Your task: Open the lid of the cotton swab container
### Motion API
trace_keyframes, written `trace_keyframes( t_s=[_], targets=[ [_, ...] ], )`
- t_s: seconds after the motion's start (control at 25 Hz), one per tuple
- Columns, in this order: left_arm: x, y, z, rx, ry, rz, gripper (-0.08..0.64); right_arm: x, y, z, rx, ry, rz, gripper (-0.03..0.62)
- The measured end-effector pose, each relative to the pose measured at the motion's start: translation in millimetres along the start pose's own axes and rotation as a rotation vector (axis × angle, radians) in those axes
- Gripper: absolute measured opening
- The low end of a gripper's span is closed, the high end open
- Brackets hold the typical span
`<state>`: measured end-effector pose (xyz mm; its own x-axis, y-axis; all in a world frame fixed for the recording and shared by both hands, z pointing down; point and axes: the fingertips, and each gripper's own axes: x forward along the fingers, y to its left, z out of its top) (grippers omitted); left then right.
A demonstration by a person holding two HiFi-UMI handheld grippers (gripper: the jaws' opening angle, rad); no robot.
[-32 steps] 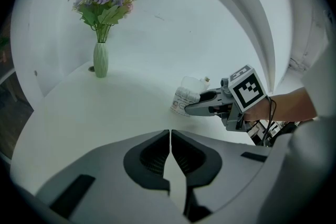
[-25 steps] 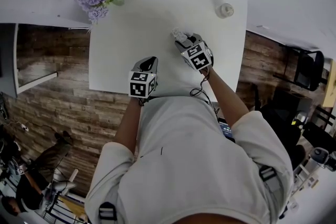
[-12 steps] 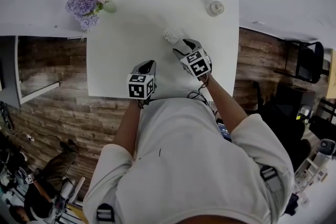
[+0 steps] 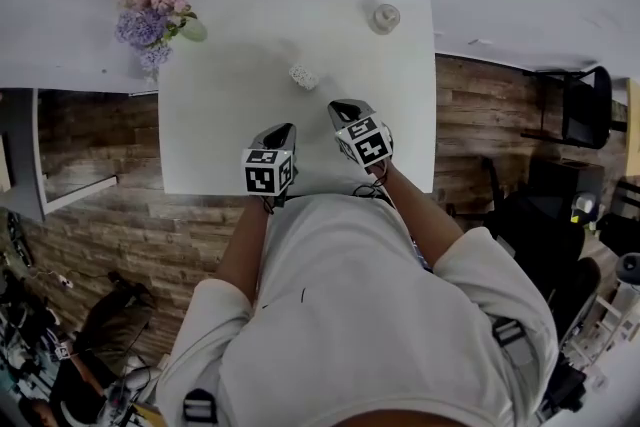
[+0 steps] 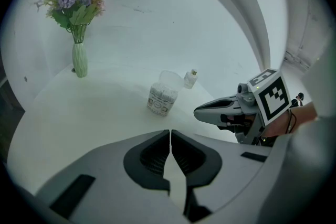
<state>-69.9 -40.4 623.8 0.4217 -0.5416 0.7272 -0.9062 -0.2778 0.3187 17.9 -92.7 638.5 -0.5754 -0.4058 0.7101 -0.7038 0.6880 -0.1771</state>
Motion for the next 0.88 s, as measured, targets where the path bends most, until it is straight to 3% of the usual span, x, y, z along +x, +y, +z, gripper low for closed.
trace_keyframes(
  t_s=[0.32, 0.56, 0.88],
  targets=[
    [-16.6, -32.0, -28.3, -0.053, -0.034, 0.069, 0.026, -36.8, 8.5, -7.5, -0.009, -0.091, 0.047, -0.003],
    [-38.7, -48.8, -38.8, -0.237, -0.171, 0.123, 0.026, -76.6, 17.1, -9.2, -0.071, -0.173, 0.054, -0.003],
    [-75.9, -57.8, 4.9, -0.168, -0.32, 0.128, 0.026, -121.5, 35.1, 26.3, -0.094, -0.304, 0.021, -0.003]
  ],
)
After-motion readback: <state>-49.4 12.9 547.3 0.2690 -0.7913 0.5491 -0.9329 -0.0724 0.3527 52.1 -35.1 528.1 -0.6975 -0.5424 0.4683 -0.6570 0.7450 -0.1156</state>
